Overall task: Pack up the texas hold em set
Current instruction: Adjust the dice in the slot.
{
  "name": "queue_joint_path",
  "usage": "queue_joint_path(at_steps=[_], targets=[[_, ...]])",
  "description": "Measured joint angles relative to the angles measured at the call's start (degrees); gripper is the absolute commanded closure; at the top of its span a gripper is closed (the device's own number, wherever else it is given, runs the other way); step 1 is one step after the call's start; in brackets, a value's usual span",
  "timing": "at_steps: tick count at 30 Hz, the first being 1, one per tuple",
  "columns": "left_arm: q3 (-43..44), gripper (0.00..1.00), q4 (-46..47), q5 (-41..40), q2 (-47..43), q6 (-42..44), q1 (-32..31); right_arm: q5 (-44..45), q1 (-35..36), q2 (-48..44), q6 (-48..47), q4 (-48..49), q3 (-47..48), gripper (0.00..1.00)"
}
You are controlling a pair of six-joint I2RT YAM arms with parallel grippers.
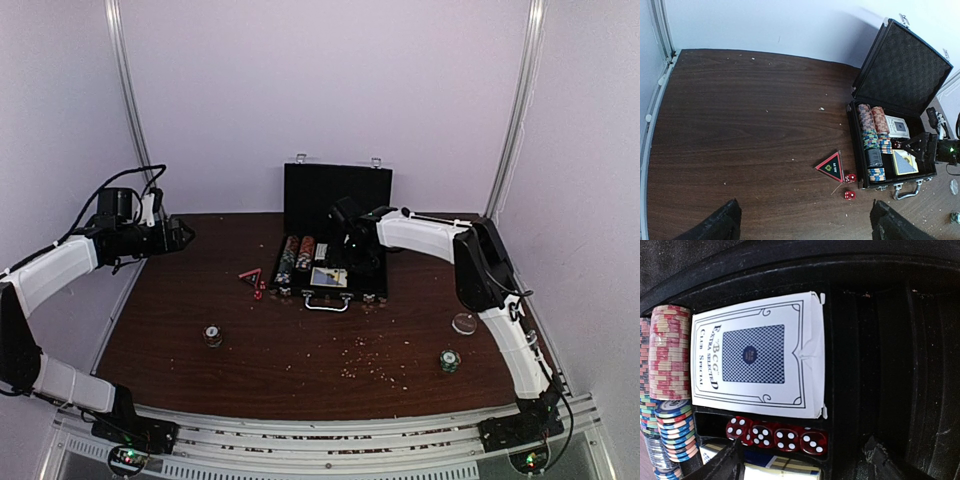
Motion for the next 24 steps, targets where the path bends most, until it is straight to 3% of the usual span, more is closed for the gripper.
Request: queue_joint_path(at_steps=[24], targets=[[0.0,0.08,0.0,0.0,0.0,0.0,0.0,-4.4,-2.1,0.7,2.7,2.3,0.6,0.19]])
